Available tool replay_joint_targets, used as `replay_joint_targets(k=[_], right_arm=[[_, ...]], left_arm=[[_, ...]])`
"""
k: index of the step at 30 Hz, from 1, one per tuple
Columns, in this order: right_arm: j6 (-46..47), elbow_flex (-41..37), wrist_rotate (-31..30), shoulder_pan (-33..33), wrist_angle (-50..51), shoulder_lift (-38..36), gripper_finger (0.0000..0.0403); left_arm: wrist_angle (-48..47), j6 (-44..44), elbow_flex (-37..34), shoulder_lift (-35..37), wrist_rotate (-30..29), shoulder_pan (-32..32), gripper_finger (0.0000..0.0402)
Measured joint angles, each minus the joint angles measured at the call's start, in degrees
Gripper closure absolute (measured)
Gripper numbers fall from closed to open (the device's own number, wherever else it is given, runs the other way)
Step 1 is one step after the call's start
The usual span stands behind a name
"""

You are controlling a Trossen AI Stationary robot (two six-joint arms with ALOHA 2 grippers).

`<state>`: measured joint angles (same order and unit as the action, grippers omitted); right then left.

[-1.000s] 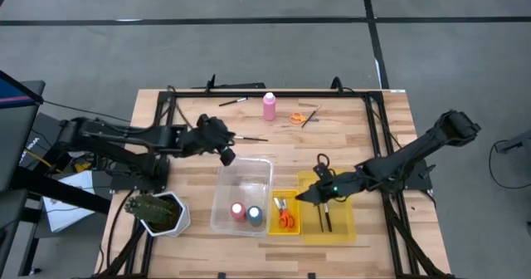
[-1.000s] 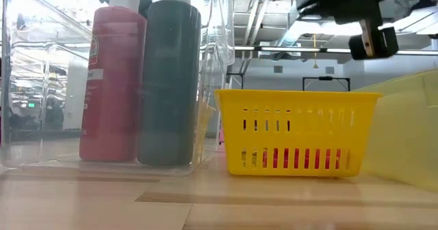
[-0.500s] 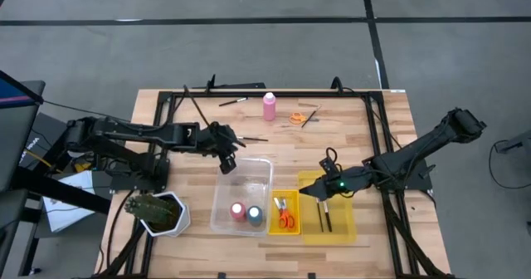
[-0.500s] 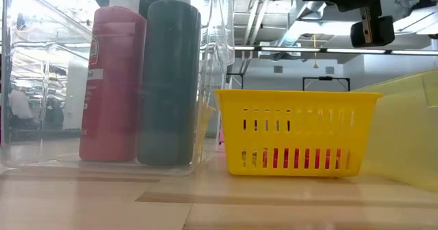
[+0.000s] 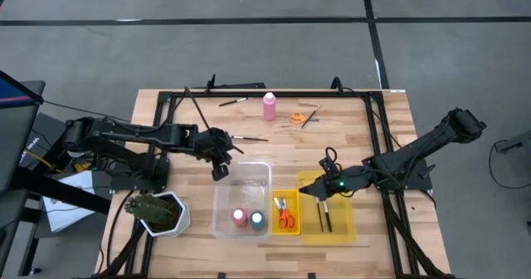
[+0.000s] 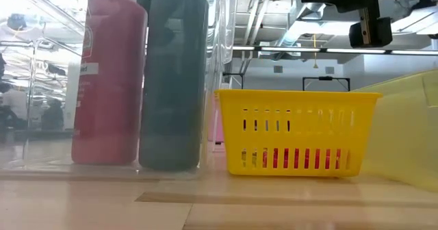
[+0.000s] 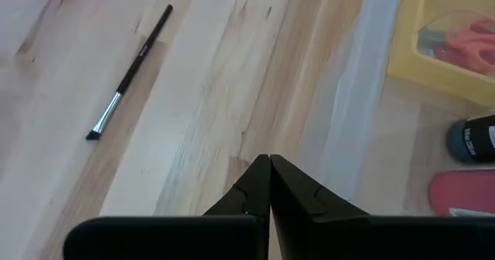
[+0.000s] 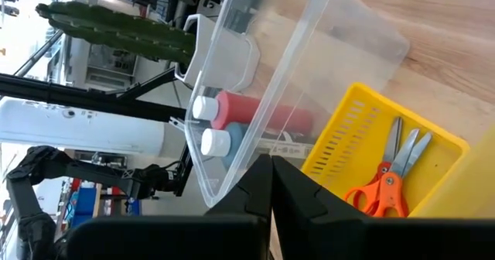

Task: Pick & Place Paint Supplies
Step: Adjust the transparent bin, then adjust the right yellow bin

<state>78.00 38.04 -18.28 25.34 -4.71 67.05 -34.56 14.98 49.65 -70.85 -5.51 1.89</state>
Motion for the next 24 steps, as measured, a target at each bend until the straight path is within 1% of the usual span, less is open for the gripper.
replay_joint_targets(k=[7, 9, 13, 16, 18, 21, 24], right_arm=[[0.57, 0.00, -1.16, 0.00, 0.11, 0.00, 0.0403], [0.66, 0.00, -1.27, -0.15, 0.10, 0.00, 0.0403], [2.04, 0.02, -1.27, -0.35, 1.31, -0.10, 0.0403], [4.91, 0.04, -1.29, -0.21, 6.00, -1.89, 0.0403], [6.94, 0.02, -1.29, 0.37, 10.96, -3.53, 0.0403], [8.88, 0.02, -0.68, 2.26, 18.35, -7.31, 0.0403], [12.62, 0.02, 2.81, 5.41, 26.38, -11.23, 0.0403]], left_arm=[[-0.34, -0.02, 0.00, 0.00, 2.07, -0.02, 0.0401], [-0.73, 0.04, -0.02, 0.02, 0.62, -0.04, 0.0401], [-1.15, 0.03, -0.04, 2.43, -5.63, 0.03, 0.0401], [-1.72, 0.27, -0.04, 6.14, -11.04, 0.11, 0.0401], [-1.88, 0.49, -0.04, 9.28, -13.53, 0.11, 0.0401], [-1.58, 1.67, -0.04, 13.87, -15.74, 0.11, 0.0401], [-1.47, 1.97, -0.04, 17.82, -16.25, 0.11, 0.0401]])
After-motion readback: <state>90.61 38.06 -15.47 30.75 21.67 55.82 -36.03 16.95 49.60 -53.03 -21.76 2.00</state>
